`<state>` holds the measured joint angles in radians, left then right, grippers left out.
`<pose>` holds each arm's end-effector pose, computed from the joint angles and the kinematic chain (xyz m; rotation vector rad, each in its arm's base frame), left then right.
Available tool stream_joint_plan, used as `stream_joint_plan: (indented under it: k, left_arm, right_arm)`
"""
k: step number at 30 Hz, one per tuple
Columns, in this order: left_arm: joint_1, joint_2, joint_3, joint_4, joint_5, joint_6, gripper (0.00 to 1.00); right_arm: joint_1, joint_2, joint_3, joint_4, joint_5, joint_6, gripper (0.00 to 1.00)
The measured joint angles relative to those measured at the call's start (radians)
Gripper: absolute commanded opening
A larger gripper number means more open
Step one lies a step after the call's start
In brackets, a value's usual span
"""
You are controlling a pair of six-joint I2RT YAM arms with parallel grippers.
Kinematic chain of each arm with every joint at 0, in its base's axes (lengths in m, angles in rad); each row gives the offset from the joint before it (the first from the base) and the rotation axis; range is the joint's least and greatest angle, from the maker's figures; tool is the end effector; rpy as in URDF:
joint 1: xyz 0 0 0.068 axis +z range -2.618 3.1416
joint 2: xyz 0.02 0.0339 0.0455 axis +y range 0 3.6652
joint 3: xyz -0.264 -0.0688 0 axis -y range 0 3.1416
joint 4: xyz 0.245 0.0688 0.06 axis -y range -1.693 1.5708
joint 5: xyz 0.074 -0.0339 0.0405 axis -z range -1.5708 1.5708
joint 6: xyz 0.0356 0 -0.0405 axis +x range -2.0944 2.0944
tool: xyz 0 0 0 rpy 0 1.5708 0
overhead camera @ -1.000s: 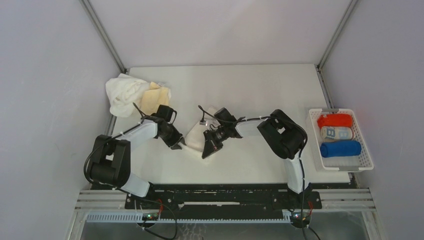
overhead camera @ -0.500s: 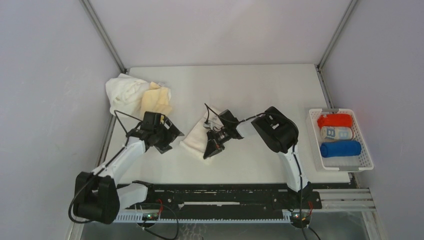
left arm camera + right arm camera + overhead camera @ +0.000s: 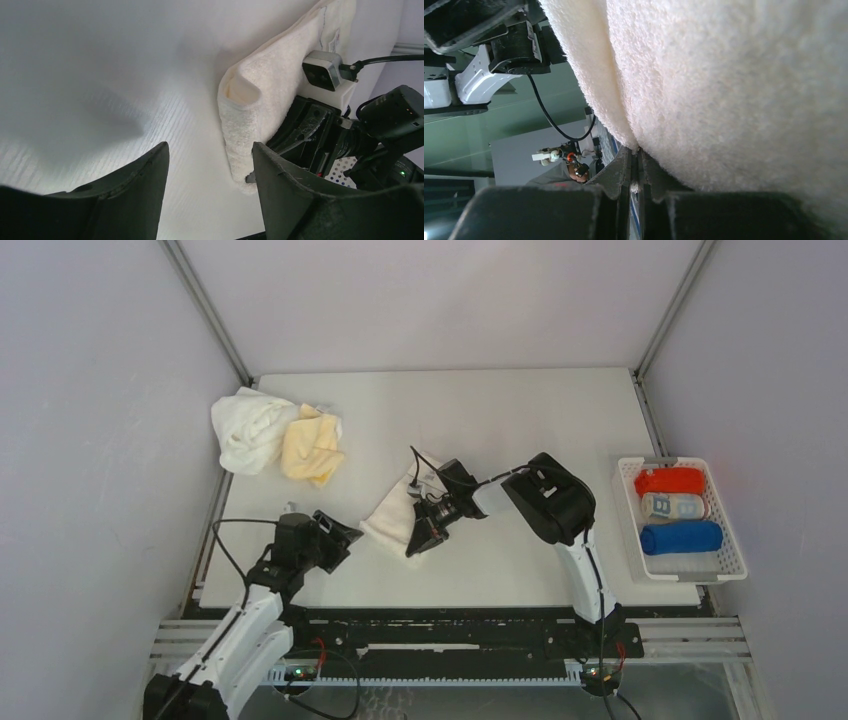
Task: Roll the towels
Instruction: Roll the towel at the center of the board.
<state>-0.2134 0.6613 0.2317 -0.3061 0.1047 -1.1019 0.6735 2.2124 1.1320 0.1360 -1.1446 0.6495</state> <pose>0.1365 -0.0334 0.1547 -0.9949 2.2218 -0.7609 0.2911 0.2738 0.0653 0.5179 -2.3416 -1.6604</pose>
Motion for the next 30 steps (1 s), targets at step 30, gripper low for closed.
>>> stream_joint_plan:
  k: [30]
  left_arm:
    - [0.001,0.480,0.046,0.379,0.138,-0.031,0.54]
  right_arm:
    - [0.002,0.000,0.000,0.008,0.011,0.016,0.01]
